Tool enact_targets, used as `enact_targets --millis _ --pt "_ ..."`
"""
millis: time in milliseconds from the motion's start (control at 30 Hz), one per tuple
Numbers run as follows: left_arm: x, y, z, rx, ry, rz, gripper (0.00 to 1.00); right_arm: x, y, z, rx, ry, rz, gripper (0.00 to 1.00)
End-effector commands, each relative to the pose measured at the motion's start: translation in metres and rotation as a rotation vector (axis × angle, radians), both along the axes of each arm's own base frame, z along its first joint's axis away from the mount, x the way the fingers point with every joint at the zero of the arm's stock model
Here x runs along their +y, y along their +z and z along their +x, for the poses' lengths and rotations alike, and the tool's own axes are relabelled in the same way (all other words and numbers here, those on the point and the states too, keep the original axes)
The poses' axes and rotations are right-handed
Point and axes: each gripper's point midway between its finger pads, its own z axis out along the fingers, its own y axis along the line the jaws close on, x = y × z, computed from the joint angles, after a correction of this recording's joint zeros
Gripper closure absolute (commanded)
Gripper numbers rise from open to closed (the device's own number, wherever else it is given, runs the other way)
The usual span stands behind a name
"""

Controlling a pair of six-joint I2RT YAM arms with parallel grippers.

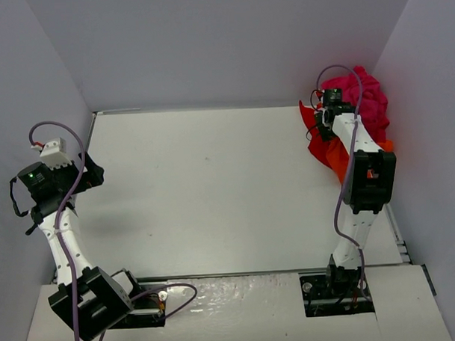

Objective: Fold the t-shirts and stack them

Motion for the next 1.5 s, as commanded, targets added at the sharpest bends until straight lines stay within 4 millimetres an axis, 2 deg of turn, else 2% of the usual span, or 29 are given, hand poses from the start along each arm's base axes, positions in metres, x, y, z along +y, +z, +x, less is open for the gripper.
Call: enact_targets --millis 0,33,100,233,533,567,633,667,700,967,1267,1333,1367,1400,1433,1467 --pt "-0.001 0.021 0.008 -0.076 -0.036 0.033 0.03 -0.007 -0.002 0.014 -0.017 -0.002 0.002 0.78" --pt "-0.001 0.022 0.008 -0.076 -0.035 0.034 0.03 -0.007 -0.006 0.015 -0.007 -0.002 0.007 0.93" --pt "-0.001 0.023 0.007 -0.077 -0.037 0.042 0.03 -0.006 -0.016 0.014 0.016 -0.001 0.019 1.0" --pt "-0.001 0.024 0.005 -0.075 -0.037 0.055 0.03 -0.001 -0.01 0.014 -0.001 0.026 0.064 1.0" --pt "-0.002 0.021 0.008 -0.075 -0.039 0.031 0.03 0.009 0.05 0.012 -0.12 0.066 0.073 1.0" --pt "-0.002 0.021 0.008 -0.075 -0.038 0.032 0.03 0.008 0.054 0.012 -0.131 0.059 0.073 0.92" --pt "-0.002 0.02 0.008 -0.074 -0.037 0.03 0.03 0.007 0.064 0.011 -0.152 0.047 0.066 0.36" --pt "-0.002 0.019 0.008 -0.072 -0.039 0.027 0.03 0.007 0.062 0.01 -0.145 0.048 0.063 0.07" --pt "-0.002 0.019 0.008 -0.072 -0.04 0.027 0.03 0.006 0.057 0.01 -0.131 0.046 0.062 0.0" --pt "-0.001 0.017 0.006 -0.061 -0.04 0.039 0.03 0.002 0.007 0.018 -0.027 0.036 0.058 0.0" --pt "0.002 0.014 0.006 -0.042 -0.025 0.043 0.03 -0.004 -0.026 0.041 0.034 0.038 0.052 0.0" --pt "0.003 0.014 0.006 -0.04 -0.021 0.046 0.03 -0.006 -0.035 0.043 0.052 0.031 0.063 0.07" --pt "0.003 0.014 0.006 -0.039 -0.02 0.046 0.03 -0.005 -0.042 0.044 0.066 0.033 0.069 0.22" --pt "0.003 0.014 0.006 -0.039 -0.02 0.046 0.03 -0.006 -0.05 0.045 0.081 0.028 0.08 0.67" --pt "0.003 0.014 0.006 -0.038 -0.02 0.045 0.03 -0.008 -0.053 0.044 0.083 0.018 0.088 0.93" --pt "0.003 0.015 0.005 -0.04 -0.02 0.046 0.03 -0.008 -0.052 0.043 0.08 0.017 0.094 0.97"
